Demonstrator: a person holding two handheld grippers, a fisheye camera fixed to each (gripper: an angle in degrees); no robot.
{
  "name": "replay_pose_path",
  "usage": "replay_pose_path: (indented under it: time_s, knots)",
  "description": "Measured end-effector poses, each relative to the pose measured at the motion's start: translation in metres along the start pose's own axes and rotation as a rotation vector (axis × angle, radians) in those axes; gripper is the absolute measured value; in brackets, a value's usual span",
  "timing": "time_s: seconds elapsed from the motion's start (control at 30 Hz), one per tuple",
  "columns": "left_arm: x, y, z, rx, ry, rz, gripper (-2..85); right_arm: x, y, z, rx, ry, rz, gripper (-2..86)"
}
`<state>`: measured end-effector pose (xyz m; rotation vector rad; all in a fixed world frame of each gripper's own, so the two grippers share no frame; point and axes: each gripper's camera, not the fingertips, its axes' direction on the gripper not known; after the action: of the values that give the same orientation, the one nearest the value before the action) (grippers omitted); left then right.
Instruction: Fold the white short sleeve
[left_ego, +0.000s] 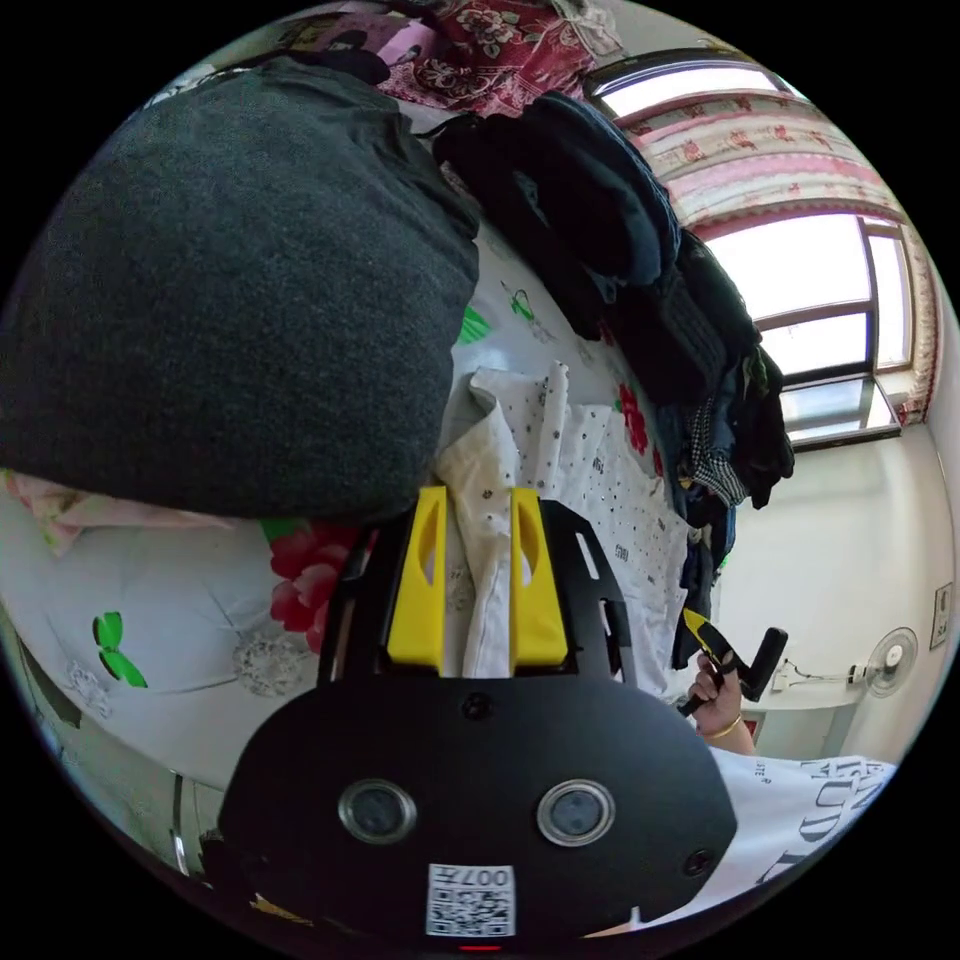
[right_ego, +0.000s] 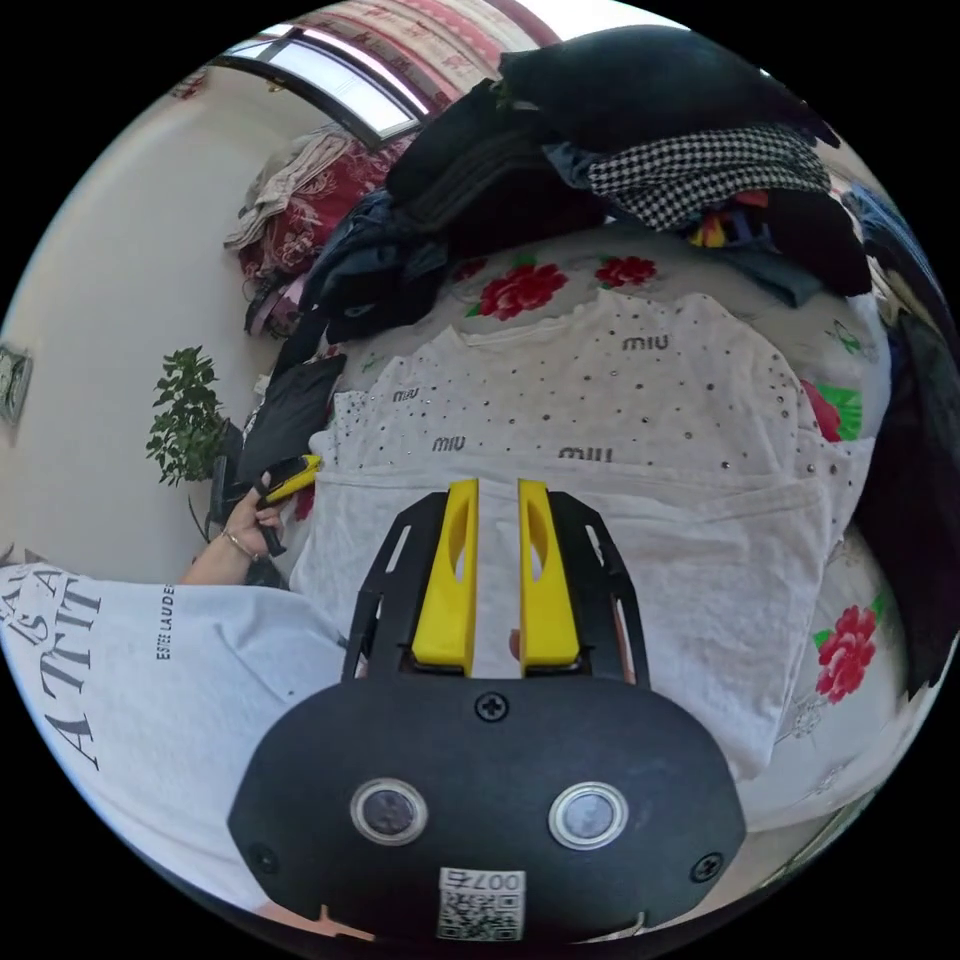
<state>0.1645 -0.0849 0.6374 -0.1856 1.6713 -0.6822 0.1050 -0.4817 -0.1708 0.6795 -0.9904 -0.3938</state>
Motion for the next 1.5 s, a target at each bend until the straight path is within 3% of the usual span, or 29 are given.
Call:
replay_pose_path:
  time_s: [0.1,0.3,0.47,0.53,0.63,0.7,0.73,0.8,0.83,0.9,0.93,1.2,1.27,1.37,1.43,1.5]
  knots:
    - [-0.002,0.004,0.005,0.010,0.019,-0.026,0.5,-0.001,-0.006,-0.004,-0.018,-0.018,-0.054,7.5]
    - [-0.020,0.062,-0.033,0.265,0.119,-0.181,-0.9,0.015,-0.005,-0.023,-0.008,-0.057,-0.077,6.6]
    - [-0.055,0.105,-0.034,0.338,0.190,-0.402,-1.0,0.035,0.011,-0.030,-0.031,-0.079,-0.076,6.5]
    - [-0.048,0.105,-0.032,0.345,0.182,-0.396,-1.0,0.045,0.015,-0.031,-0.041,-0.094,-0.061,6.8]
    - [0.016,0.093,-0.040,0.362,0.130,-0.096,-0.9,0.058,0.018,-0.044,-0.012,-0.120,-0.045,7.2]
    - [0.104,0.097,-0.037,0.325,-0.003,0.342,-0.7,0.069,0.020,-0.061,0.033,-0.121,-0.034,7.4]
    - [0.126,0.103,-0.031,0.303,-0.037,0.455,-0.6,0.073,0.021,-0.065,0.044,-0.121,-0.029,7.4]
    - [0.188,0.133,0.014,0.146,-0.163,0.843,-0.1,0.091,0.028,-0.081,0.086,-0.116,0.010,7.6]
    - [0.194,0.140,0.033,0.082,-0.198,0.904,0.1,0.097,0.030,-0.084,0.096,-0.115,0.023,7.6]
    - [0.189,0.151,0.103,-0.218,-0.346,0.902,0.7,0.120,0.039,-0.096,0.134,-0.114,0.095,7.6]
    - [0.188,0.155,0.113,-0.265,-0.373,0.903,0.9,0.126,0.042,-0.100,0.142,-0.115,0.116,7.6]
    - [0.217,0.186,0.090,-0.082,-0.318,0.885,4.0,0.204,0.068,-0.145,0.342,-0.110,0.395,6.9]
    - [0.215,0.194,0.096,-0.110,-0.295,0.888,4.7,0.221,0.071,-0.149,0.387,-0.119,0.468,6.9]
    - [0.201,0.206,0.137,-0.306,-0.370,0.868,4.7,0.247,0.070,-0.150,0.435,-0.115,0.572,6.9]
    - [0.198,0.212,0.139,-0.240,-0.370,0.867,4.3,0.261,0.066,-0.148,0.452,-0.115,0.616,6.7]
    - [0.197,0.206,0.147,-0.289,-0.371,0.791,5.1,0.280,0.057,-0.139,0.450,-0.160,0.675,5.8]
